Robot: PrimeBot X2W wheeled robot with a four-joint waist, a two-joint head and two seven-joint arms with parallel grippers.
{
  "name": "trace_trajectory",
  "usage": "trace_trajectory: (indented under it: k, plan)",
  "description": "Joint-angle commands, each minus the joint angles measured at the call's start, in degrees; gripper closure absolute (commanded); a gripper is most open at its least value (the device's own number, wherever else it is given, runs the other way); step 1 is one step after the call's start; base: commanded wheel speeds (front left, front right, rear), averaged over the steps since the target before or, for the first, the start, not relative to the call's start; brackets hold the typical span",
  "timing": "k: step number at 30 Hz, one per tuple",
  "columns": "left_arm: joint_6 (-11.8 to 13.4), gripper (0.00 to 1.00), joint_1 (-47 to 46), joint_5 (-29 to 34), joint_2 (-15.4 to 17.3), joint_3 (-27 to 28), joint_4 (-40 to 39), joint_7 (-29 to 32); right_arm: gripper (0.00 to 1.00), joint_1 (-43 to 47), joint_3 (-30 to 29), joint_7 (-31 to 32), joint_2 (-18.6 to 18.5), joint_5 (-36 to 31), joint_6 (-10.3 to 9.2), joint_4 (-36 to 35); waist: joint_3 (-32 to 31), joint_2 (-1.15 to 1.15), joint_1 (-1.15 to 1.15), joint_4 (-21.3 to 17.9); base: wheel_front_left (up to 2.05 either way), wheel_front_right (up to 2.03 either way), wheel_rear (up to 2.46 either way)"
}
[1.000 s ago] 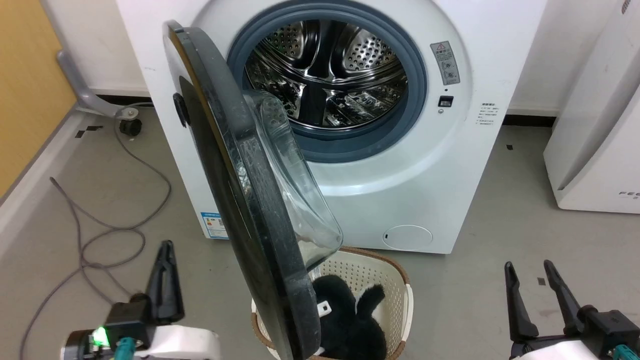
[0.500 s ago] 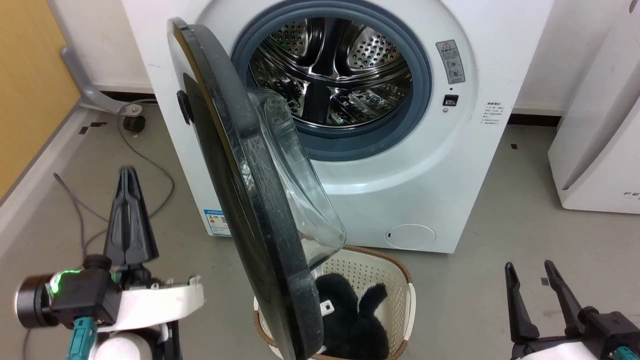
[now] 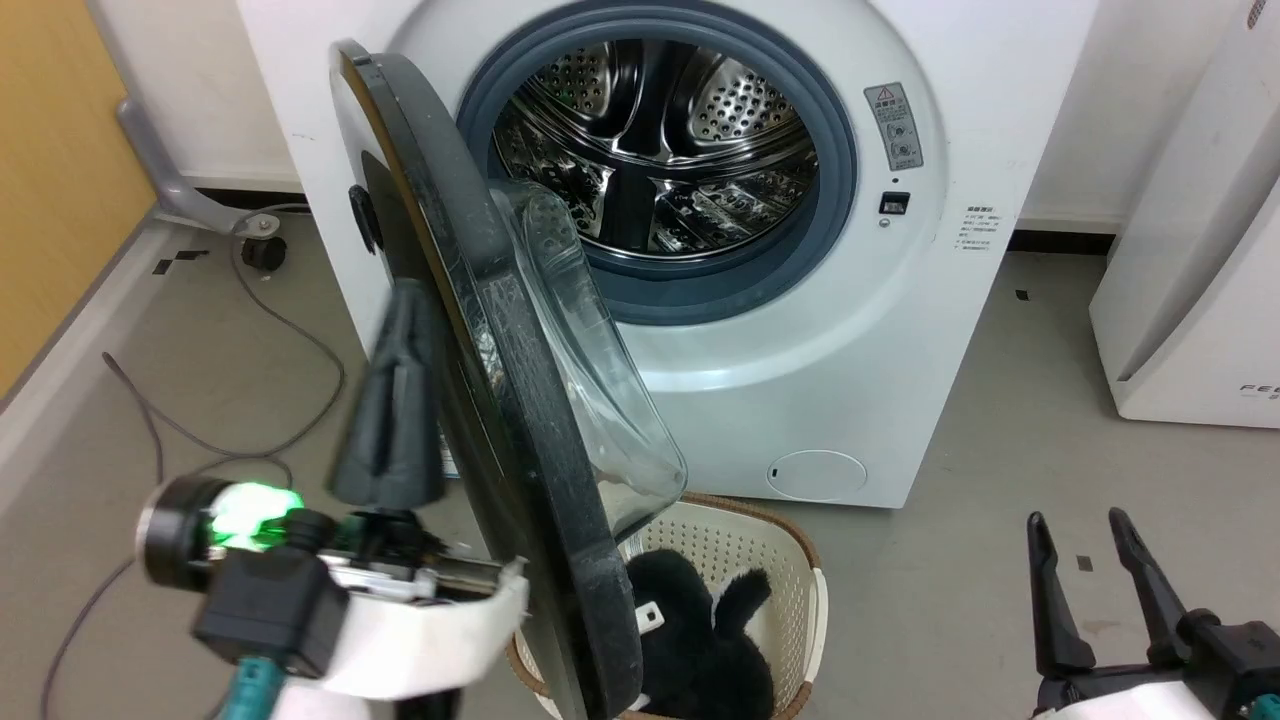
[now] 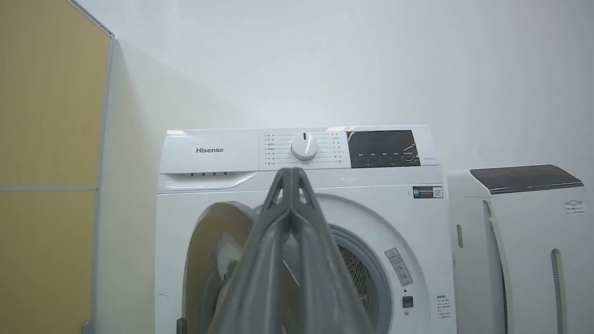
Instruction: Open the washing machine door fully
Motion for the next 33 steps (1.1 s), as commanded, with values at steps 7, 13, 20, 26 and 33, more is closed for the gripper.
trace_trajectory:
  k: [7, 13, 20, 26, 33]
  plan:
    - [-2.62, 1.0, -0.84, 0.01, 0.04, -7.83, 1.02, -0.25, 0.0, 0.74, -0.23, -0.25, 0.25, -0.14, 0.05, -1.35, 0.18, 0.0, 0.0, 0.0, 0.0, 0.0, 0.0]
    - [-4.22, 1.0, -0.63, 0.51, 0.02, -14.05, 3.19, -0.25, 0.0, 0.82, -0.25, -0.25, 0.25, -0.18, 0.05, -1.4, 0.51, 0.0, 0.0, 0.1, 0.0, 0.0, 0.0]
    - [-4.91, 1.0, 0.86, 1.48, 0.02, -19.96, 4.84, -0.25, 0.0, 0.8, -0.45, -0.25, 0.25, -0.38, 0.05, -1.48, 0.83, 0.0, 0.0, 0.38, 0.0, 0.0, 0.0]
    - [-5.34, 1.0, 2.97, 2.18, 0.08, -23.38, 5.85, -0.25, 0.0, 0.81, -0.67, -0.25, 0.25, -0.46, 0.05, -1.42, 0.91, 0.0, 0.0, 1.06, 0.0, 0.0, 0.0]
    - [-5.44, 1.0, 5.83, 2.0, 0.71, -25.39, 8.54, -0.25, 0.0, 0.66, -0.67, -0.25, 0.25, -0.52, 0.05, -1.27, 0.86, 0.0, 0.0, 1.89, 0.0, 0.0, 0.0]
